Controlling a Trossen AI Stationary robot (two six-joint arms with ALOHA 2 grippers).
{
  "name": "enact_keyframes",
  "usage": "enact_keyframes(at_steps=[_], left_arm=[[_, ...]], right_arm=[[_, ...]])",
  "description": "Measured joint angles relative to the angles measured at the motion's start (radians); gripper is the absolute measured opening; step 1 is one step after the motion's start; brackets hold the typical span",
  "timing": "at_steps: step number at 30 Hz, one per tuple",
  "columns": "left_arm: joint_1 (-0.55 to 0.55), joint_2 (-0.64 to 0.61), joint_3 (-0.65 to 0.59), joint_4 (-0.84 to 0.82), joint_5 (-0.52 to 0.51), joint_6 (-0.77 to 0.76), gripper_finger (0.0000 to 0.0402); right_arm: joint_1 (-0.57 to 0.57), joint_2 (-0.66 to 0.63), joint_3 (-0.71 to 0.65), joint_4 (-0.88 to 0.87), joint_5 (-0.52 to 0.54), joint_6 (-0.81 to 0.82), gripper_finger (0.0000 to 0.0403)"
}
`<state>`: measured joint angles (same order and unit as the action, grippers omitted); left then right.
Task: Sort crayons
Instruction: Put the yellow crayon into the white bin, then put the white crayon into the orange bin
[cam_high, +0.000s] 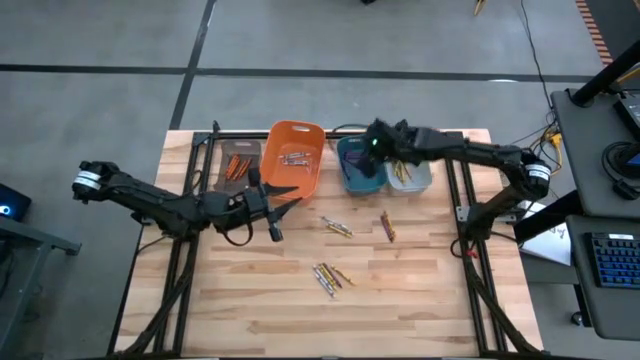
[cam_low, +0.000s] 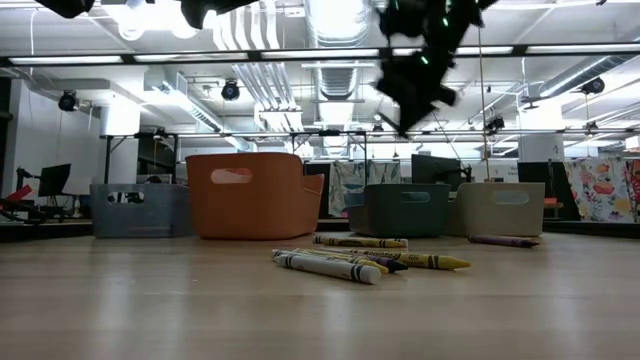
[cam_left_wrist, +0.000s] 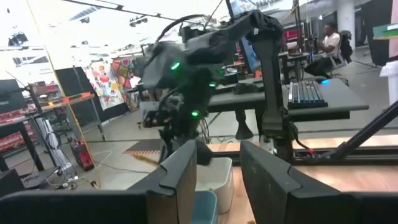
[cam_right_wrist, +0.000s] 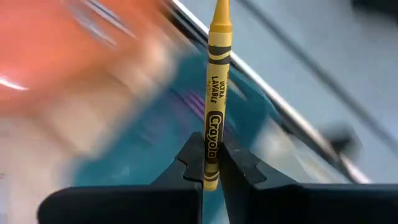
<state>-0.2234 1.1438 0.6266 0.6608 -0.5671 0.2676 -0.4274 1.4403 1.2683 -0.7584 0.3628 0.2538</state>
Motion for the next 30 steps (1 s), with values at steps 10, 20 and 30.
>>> enact_keyframes(at_steps=[10,20,30], left_arm=[[0.000,0.009,0.000,-0.014,0.000,-0.007,0.0107],[0.000,0.013,0.000,-0.015,0.000,-0.015,0.0107],[0.000,0.013,-0.001,-0.056,0.000,-0.038,0.0107]], right_arm=[[-0.228,0.002,-0.123,-0.315,-0.004,0.269,0.0015],[-0.264,0.002,-0.192,-0.253,0.004,0.263,0.0026],[-0.264,0.002,-0.180,-0.215,0.004,0.247,0.0085]])
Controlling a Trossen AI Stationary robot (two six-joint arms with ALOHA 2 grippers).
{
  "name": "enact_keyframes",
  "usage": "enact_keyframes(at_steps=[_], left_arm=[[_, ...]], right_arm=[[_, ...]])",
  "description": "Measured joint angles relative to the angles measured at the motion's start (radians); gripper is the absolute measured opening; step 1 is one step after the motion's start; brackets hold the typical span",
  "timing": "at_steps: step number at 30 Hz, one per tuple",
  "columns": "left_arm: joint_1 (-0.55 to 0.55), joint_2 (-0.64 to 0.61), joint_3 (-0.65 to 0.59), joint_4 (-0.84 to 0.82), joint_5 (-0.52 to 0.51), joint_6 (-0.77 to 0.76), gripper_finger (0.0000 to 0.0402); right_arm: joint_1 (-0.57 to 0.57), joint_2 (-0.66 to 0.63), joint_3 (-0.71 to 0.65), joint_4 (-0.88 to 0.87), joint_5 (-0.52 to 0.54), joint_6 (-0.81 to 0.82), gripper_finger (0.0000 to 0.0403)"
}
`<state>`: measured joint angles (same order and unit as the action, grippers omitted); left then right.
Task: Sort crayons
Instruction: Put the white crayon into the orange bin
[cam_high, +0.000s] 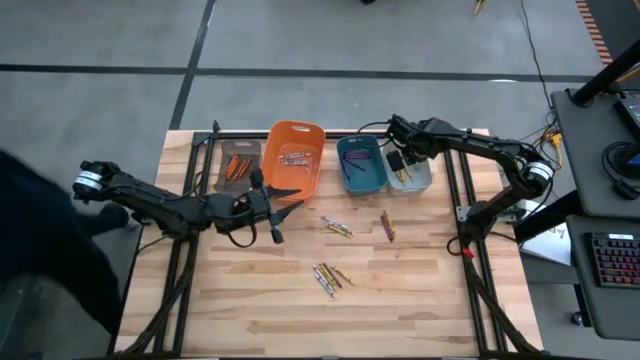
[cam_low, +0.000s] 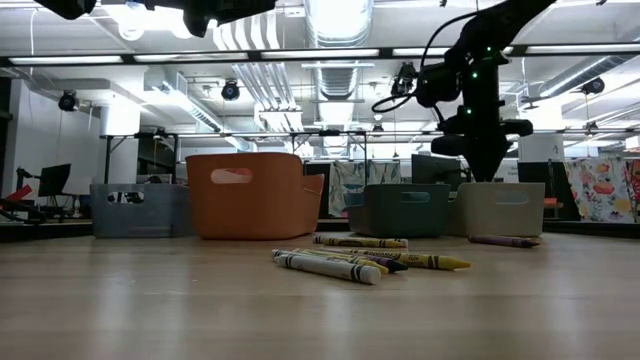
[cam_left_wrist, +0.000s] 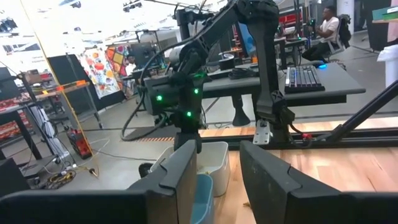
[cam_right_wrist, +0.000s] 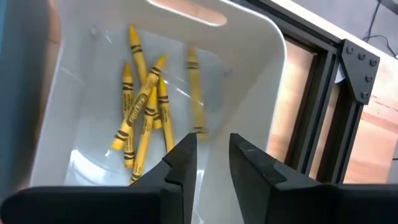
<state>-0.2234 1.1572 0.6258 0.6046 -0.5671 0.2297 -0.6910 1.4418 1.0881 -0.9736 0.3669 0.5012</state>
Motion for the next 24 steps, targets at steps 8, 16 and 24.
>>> enact_keyframes(at_steps=[8,16,24], left_arm=[[0.000,0.000,0.000,-0.055,0.000,-0.038,0.0107],[0.000,0.001,0.000,-0.153,0.001,-0.111,0.0107],[0.000,0.001,0.000,-0.177,0.001,-0.112,0.0107]], right_arm=[[0.007,-0.001,0.046,0.002,-0.008,-0.007,0.0085],[0.106,-0.021,0.158,-0.024,-0.031,-0.006,0.0079],[0.333,-0.021,0.229,0.002,-0.106,-0.004,0.0068]])
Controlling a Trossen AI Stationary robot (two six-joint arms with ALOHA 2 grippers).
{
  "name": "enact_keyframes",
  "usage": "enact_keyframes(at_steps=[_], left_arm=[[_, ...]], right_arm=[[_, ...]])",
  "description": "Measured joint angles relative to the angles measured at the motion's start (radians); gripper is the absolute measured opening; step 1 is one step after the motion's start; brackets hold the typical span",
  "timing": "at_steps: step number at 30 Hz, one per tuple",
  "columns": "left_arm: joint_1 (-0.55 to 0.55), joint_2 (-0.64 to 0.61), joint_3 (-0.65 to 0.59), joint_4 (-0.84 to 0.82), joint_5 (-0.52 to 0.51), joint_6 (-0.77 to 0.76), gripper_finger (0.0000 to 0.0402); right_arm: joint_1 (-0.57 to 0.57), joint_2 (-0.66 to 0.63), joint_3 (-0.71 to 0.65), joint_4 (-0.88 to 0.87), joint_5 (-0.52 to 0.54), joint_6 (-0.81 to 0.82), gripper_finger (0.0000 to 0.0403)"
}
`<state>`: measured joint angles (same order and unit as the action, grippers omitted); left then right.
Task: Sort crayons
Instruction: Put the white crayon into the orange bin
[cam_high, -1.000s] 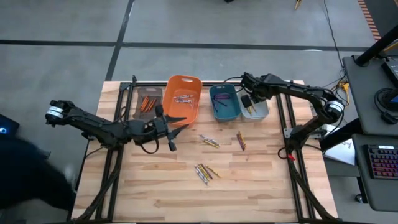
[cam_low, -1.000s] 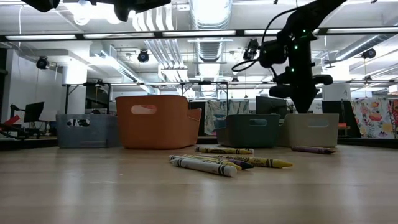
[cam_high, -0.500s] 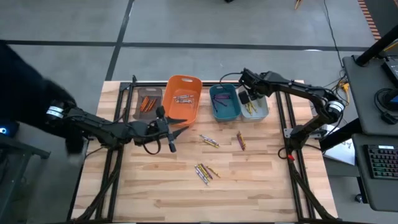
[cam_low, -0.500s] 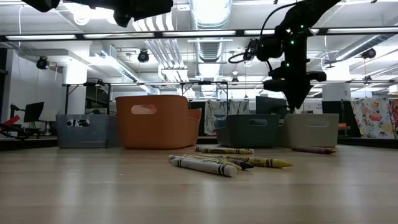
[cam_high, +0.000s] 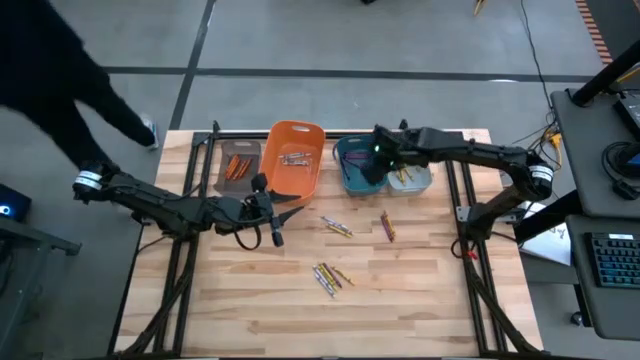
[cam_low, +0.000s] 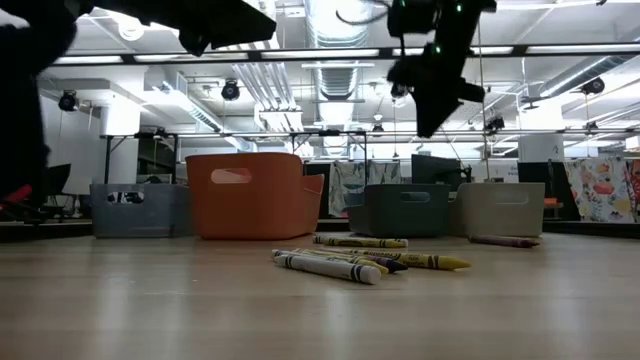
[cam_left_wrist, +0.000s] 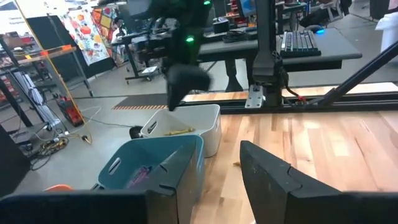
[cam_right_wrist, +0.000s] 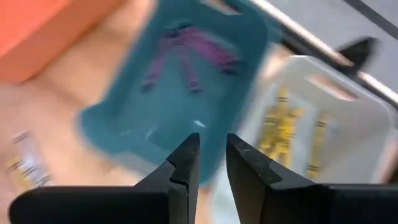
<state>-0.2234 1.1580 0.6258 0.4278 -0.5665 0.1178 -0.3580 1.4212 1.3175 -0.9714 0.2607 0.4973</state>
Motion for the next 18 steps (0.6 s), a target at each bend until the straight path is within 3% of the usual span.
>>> enact_keyframes(at_steps=[10,18], left_arm=[[0.000,0.000,0.001,0.001,0.000,0.091,0.0107],[0.000,0.000,0.026,0.005,0.000,0.169,0.0107]], right_arm=[[0.281,0.002,-0.016,0.111,-0.002,-0.006,0.0070],[0.418,0.025,-0.023,0.304,0.001,0.077,0.0059]])
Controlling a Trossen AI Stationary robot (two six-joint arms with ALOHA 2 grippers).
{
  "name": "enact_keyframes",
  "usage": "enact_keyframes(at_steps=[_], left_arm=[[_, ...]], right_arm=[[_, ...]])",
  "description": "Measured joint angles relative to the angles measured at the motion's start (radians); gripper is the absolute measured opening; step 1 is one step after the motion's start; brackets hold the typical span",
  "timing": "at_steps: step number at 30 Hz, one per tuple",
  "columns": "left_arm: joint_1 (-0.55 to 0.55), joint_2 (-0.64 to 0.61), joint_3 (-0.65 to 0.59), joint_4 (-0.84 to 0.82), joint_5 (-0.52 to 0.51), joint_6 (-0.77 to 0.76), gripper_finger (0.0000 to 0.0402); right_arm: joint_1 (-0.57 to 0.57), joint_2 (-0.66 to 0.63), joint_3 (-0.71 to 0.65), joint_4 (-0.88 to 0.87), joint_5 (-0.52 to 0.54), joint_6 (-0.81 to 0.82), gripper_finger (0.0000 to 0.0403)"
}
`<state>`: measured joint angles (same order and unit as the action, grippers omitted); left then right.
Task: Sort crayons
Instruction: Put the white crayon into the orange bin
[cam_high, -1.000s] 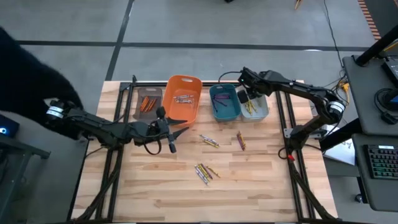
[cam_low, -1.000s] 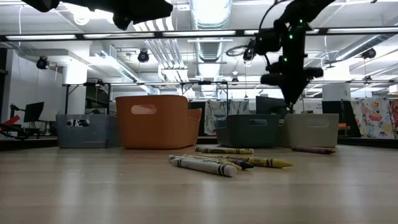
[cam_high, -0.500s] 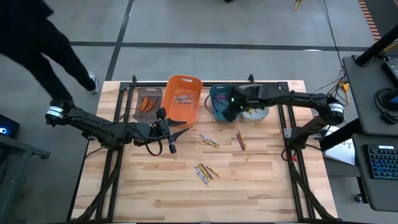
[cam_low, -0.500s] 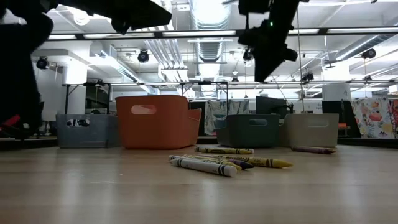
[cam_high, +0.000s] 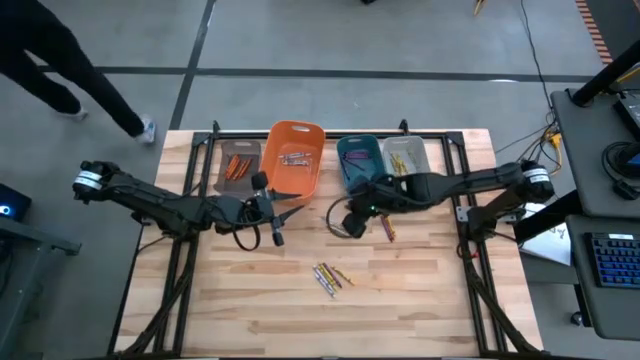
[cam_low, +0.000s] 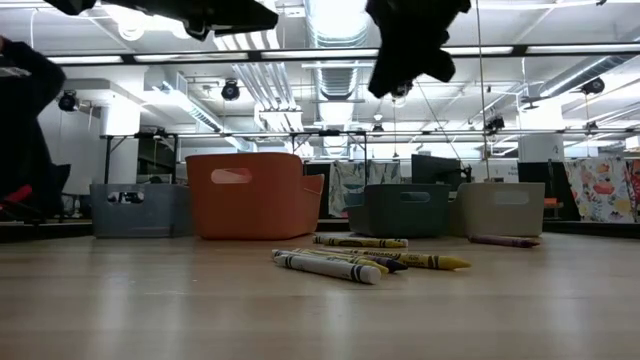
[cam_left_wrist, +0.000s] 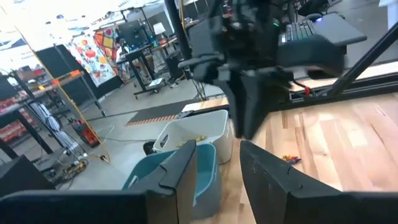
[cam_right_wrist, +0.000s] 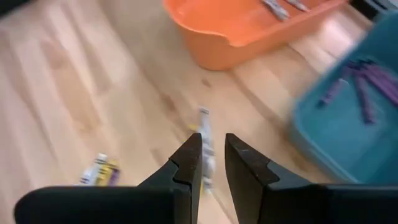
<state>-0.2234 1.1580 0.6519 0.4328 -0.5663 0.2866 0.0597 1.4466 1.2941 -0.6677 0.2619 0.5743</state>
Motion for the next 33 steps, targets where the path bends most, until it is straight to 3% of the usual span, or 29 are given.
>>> enact_keyframes(at_steps=[7,21,33], left_arm=[[0.000,-0.059,0.011,0.003,0.000,0.008,0.0107],[0.000,-0.179,-0.020,-0.025,0.000,0.012,0.0107],[0.000,-0.145,-0.020,-0.024,-0.001,0.001,0.0107]], right_arm=[[0.017,0.129,0.004,0.128,-0.001,-0.033,0.0058],[-0.020,0.422,0.136,0.013,-0.008,-0.123,0.0059],[-0.027,0.481,0.191,-0.013,-0.008,-0.220,0.0059]])
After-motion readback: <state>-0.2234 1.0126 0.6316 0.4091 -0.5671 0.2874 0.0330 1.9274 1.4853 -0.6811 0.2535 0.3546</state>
